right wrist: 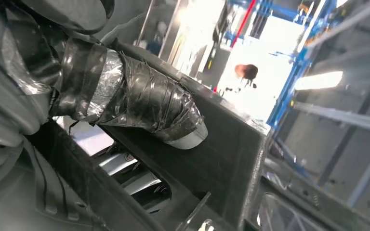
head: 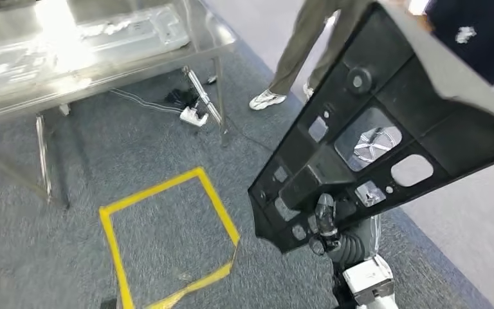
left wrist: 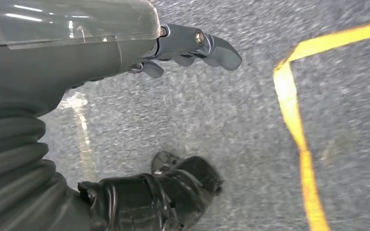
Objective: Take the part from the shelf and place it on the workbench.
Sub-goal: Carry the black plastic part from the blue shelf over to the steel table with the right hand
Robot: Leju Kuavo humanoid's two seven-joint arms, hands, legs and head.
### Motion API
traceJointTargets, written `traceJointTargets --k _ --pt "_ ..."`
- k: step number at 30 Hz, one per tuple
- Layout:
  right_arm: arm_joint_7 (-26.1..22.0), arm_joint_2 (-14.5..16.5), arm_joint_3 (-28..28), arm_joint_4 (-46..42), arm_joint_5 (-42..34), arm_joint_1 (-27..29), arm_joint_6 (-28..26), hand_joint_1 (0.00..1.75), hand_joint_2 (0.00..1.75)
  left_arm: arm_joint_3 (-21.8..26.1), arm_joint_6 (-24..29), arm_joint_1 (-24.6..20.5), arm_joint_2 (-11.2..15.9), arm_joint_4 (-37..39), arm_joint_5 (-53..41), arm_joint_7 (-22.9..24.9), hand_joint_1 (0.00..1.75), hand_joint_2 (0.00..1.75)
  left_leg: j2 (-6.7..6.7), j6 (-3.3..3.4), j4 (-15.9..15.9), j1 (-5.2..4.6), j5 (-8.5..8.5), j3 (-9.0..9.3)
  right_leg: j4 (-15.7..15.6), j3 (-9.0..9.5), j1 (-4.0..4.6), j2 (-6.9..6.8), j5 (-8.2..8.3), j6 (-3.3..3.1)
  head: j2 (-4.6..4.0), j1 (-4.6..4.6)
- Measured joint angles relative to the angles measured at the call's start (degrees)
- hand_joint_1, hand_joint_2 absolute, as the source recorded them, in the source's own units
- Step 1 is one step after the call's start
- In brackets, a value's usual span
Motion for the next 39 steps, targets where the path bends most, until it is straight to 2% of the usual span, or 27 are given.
traceJointTargets --k 2,3,4,5,7,9,11,12,13,15,16,18,19,21,23,24,26,27,29,31,32,33,34,35,36,37,39 --pt "0.4 0.0 0.4 0.0 0.5 1.0 -1.2 1.75 1.75 -0.3 -0.6 -0.2 0.4 0.0 -0.1 -0.4 0.00 1.75 -1.72 0.27 0.0 0.03 -0.07 0.10 7.0 -4.28 0.00 1.48 -1.97 0.01 0.00 0.11" --pt "0.5 0.0 0.5 0.0 0.5 1.5 -1.6 1.75 1.75 -0.5 -0.8 -0.2 0.6 0.0 -0.1 -0.5 0.00 1.75 -2.69 0.28 0.1 0.01 -0.13 0.18 8.1 -5.52 0.00 1.68 -1.47 0.01 0.00 0.11" --pt "0.5 0.0 0.6 0.0 0.6 1.8 -2.0 1.75 1.75 -0.7 -1.0 -0.2 0.8 0.0 -0.1 -0.6 0.00 1.75 -3.63 0.25 0.2 0.01 -0.22 0.29 7.1 -5.70 -0.02 1.88 0.17 -0.05 0.00 0.11" --pt "0.5 0.0 0.6 0.0 0.6 2.0 -2.3 1.75 1.75 -0.8 -1.1 -0.1 0.9 0.0 -0.1 -0.7 0.00 1.75 -4.54 0.15 0.3 0.04 -0.32 0.43 4.1 -4.92 -0.06 2.32 2.59 -0.14 0.00 0.13" --pt "0.6 -0.1 0.6 0.0 0.7 2.1 -2.8 1.75 1.75 -0.9 -1.3 0.0 1.1 0.0 -0.1 -0.4 0.00 1.75 -6.11 -0.19 0.7 0.03 -0.62 0.38 -3.1 -2.41 -0.32 4.90 6.34 -0.42 0.00 0.12" --pt "1.0 -0.1 0.7 -0.2 1.2 2.3 -3.1 1.75 1.75 -1.0 -1.5 0.0 1.1 0.0 -0.5 0.4 0.00 1.75 -7.50 -0.80 0.8 0.09 -0.66 -0.10 -6.5 -1.11 -0.46 6.60 7.12 -0.77 0.00 0.10" --pt "1.6 -0.2 0.7 -0.5 1.7 2.5 -3.4 1.75 1.75 -1.4 -1.5 0.2 1.2 0.0 -0.8 1.3 0.00 1.75 -8.73 -1.56 0.6 0.25 -0.48 -0.46 -7.0 -0.73 -0.38 5.57 7.20 -1.33 0.00 0.13" --pt "2.0 -0.2 0.8 -0.6 2.1 2.5 -3.6 1.75 1.75 -1.6 -1.5 0.4 1.1 0.0 -0.9 1.6 0.00 1.75 -8.10 -1.92 0.8 0.19 -0.65 -0.59 -7.3 -0.44 -0.43 4.88 7.31 -1.67 0.00 0.09" --pt "2.4 -0.2 0.8 -0.8 2.4 2.5 -3.8 1.75 1.75 -1.8 -1.6 0.5 1.0 0.0 -1.0 1.9 0.00 1.75 -6.71 -2.29 1.8 0.14 -1.30 -1.04 -7.7 -0.12 -0.51 4.14 7.42 -2.03 0.00 -0.20" --pt "3.4 -0.2 0.9 -1.2 3.3 2.6 -4.1 1.75 1.75 -2.0 -1.7 0.4 0.8 0.0 -1.2 2.2 0.00 1.75 -2.71 -2.98 7.0 0.23 -4.12 -3.44 -8.2 0.44 -0.54 2.58 7.41 -2.52 0.00 -0.68" --pt "3.8 -0.2 1.0 -1.3 3.6 2.7 -4.3 1.75 1.75 -2.2 -1.8 0.2 0.8 0.0 -1.3 2.2 0.00 1.75 -1.54 -3.27 10.6 0.44 -5.75 -5.26 -8.2 0.57 -0.46 1.76 7.29 -2.66 0.00 -0.84" --pt "4.5 -0.3 1.1 -1.4 4.2 2.9 -4.5 1.75 1.75 -2.6 -2.0 0.1 0.7 0.0 -1.4 2.1 0.00 1.75 -0.64 -3.66 15.3 0.78 -7.00 -7.76 -8.2 0.79 -0.40 0.13 6.97 -2.69 0.00 -0.85" --pt "4.9 -0.3 1.2 -1.5 4.3 2.9 -4.5 1.75 1.75 -2.7 -2.1 0.2 0.7 0.0 -1.5 1.8 0.00 1.75 -0.42 -3.75 14.9 0.87 -6.15 -7.58 -8.2 0.97 -0.41 -0.64 6.77 -2.63 0.00 -0.84" --pt "5.4 -0.3 1.2 -1.8 4.4 3.0 -4.5 1.75 1.75 -2.9 -2.3 0.3 0.7 0.0 -1.4 0.8 0.00 1.75 1.03 -3.65 8.3 0.90 -2.59 -4.25 -8.2 1.57 -0.41 -2.06 6.28 -2.34 0.00 -0.86" --pt "5.6 -0.3 1.2 -2.2 4.4 2.9 -4.3 1.75 1.75 -2.9 -2.5 0.1 0.7 0.0 -1.3 -0.2 0.00 1.75 3.23 -2.98 2.0 0.36 -0.54 -0.93 -8.2 2.15 -0.09 -3.37 5.72 -1.75 0.00 -0.79" --pt "5.7 -0.3 1.2 -2.3 4.4 2.8 -4.1 1.75 1.75 -2.9 -2.6 0.1 0.7 0.0 -1.2 -0.6 0.00 1.75 3.80 -2.57 0.6 0.08 -0.46 -0.29 -8.2 2.38 0.07 -3.97 5.50 -1.44 0.00 -0.74" --pt "5.8 -0.3 1.4 -2.3 4.2 2.6 -3.7 1.75 1.75 -3.0 -2.7 0.1 0.7 0.0 -1.0 -1.0 0.00 1.75 2.69 -1.82 0.4 -0.11 -0.65 -0.22 -8.5 2.87 0.25 -5.12 5.19 -0.85 0.00 -0.64" --pt "5.8 -0.3 1.6 -2.3 3.9 2.4 -3.5 1.75 1.75 -3.1 -2.7 0.2 0.6 0.0 -0.9 -1.2 0.00 1.75 2.03 -1.53 0.2 0.03 -0.64 0.00 -8.4 3.11 0.14 -5.04 4.89 -0.50 0.00 -0.64" --pt "5.7 -0.3 1.7 -2.3 3.1 2.0 -3.2 1.75 1.75 -3.2 -2.7 0.2 0.4 0.0 -0.9 -1.8 0.00 1.75 0.73 -0.88 -0.3 0.39 -0.53 0.60 -5.9 2.29 -0.07 -2.48 3.18 0.05 0.00 -0.33" --pt "5.5 -0.3 1.7 -2.3 2.4 1.8 -3.0 1.75 1.75 -3.3 -2.7 0.1 0.2 0.0 -0.9 -2.5 0.00 1.75 -0.62 -0.36 -0.5 0.49 -0.56 0.88 1.0 -1.23 -0.19 0.80 0.06 0.23 0.00 0.04" --pt "5.4 -0.4 1.8 -2.3 2.1 1.9 -2.9 1.75 1.75 -3.3 -2.7 0.0 0.2 0.0 -0.9 -2.7 0.00 1.75 -1.41 -0.18 -0.5 0.43 -0.61 0.88 4.8 -3.46 -0.18 1.44 -1.20 0.24 0.00 0.12" --pt "5.3 -0.4 1.8 -2.2 1.8 1.9 -2.8 1.75 1.75 -3.3 -2.6 -0.1 0.2 0.0 -0.9 -2.9 0.00 1.75 -2.28 -0.11 -0.4 0.37 -0.67 0.90 7.1 -5.10 -0.17 1.68 -1.47 0.23 0.00 0.12" --pt "5.1 -0.5 1.8 -2.2 1.2 1.9 -2.6 1.75 1.75 -3.3 -2.4 -0.1 0.1 0.0 -0.8 -3.2 0.00 1.75 -3.20 -0.08 -0.2 0.32 -0.76 0.92 7.5 -5.86 -0.17 1.81 -0.60 0.16 0.00 0.12" --pt "4.6 -0.5 1.8 -2.1 0.4 1.9 -2.1 1.75 1.75 -3.3 -2.2 0.0 0.0 0.0 -0.7 -3.4 0.00 1.75 -4.13 -0.12 -0.1 0.30 -0.87 0.98 5.6 -5.47 -0.17 2.03 1.40 0.01 0.00 0.12" --pt "3.9 -0.5 1.7 -1.9 -0.6 1.8 -1.5 1.75 1.75 -3.3 -1.9 0.0 -0.2 0.0 -0.6 -3.6 0.00 1.75 -5.02 -0.21 0.1 0.32 -1.00 1.02 1.8 -4.18 -0.18 2.80 3.96 -0.21 0.00 0.13" --pt "3.2 -0.5 1.7 -1.7 -1.6 1.6 -0.7 1.75 1.75 -3.3 -1.5 0.0 -0.4 0.0 -0.5 -3.7 0.00 1.75 -5.79 -0.35 0.3 0.28 -1.12 0.97 -1.9 -2.77 -0.28 4.26 5.76 -0.48 0.00 0.12" --pt "1.7 -0.5 1.7 -1.2 -3.3 1.0 0.9 1.75 1.75 -3.3 -0.6 -0.1 -0.7 0.0 -0.1 -3.4 0.00 1.75 -7.13 -0.82 0.5 0.43 -1.17 0.58 -6.8 -0.81 -0.36 6.65 7.30 -0.83 0.00 0.13"
